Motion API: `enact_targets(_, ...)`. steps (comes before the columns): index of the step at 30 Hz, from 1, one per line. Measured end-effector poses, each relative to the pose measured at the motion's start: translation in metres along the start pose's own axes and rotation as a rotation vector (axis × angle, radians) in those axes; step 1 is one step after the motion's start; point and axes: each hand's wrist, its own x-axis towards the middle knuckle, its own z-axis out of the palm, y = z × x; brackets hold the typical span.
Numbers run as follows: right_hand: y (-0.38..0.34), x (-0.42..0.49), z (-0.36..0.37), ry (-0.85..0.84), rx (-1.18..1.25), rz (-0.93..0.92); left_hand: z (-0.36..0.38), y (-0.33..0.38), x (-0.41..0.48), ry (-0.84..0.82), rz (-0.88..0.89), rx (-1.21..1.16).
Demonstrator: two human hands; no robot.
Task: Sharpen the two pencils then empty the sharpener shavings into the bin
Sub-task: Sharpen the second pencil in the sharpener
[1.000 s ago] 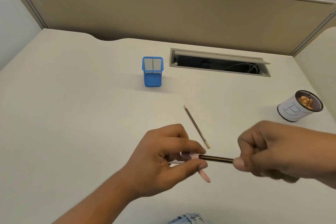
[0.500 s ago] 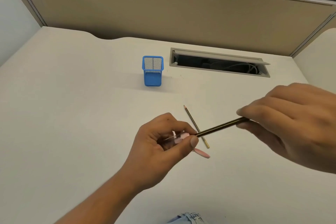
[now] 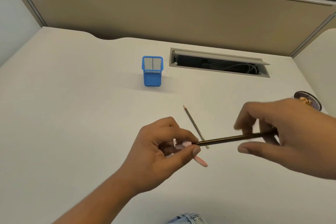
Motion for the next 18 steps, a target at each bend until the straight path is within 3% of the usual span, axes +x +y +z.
enact_targets(4,0.008,0.004,-0.001,0.316,-0.367,-0.515,0.004,0.002,0.0,0.032,-0.051,-0.115)
enact_targets(6,0.007,0.004,0.002,0.35,-0.395,-0.515,0.004,0.003,0.002,0.05,-0.044,-0.131)
enact_targets(8,-0.002,0.003,0.007,0.206,-0.186,-0.242,0.001,0.001,0.003,0.045,0.018,-0.036)
enact_targets(11,-0.011,0.009,0.002,-0.238,0.41,0.434,-0.001,-0.003,-0.001,-0.075,0.141,0.093)
enact_targets(13,-0.004,0.009,0.009,-0.384,0.588,0.53,0.002,-0.007,-0.005,-0.117,0.15,0.118)
enact_targets(14,-0.003,0.009,0.012,-0.365,0.546,0.496,0.004,-0.009,-0.007,-0.11,0.123,0.103)
enact_targets(16,-0.004,0.005,0.013,-0.233,0.235,0.299,0.006,-0.012,-0.009,-0.059,0.027,0.012)
enact_targets(18,-0.005,0.004,0.012,-0.012,-0.19,-0.059,0.009,-0.013,-0.008,-0.002,-0.037,-0.051)
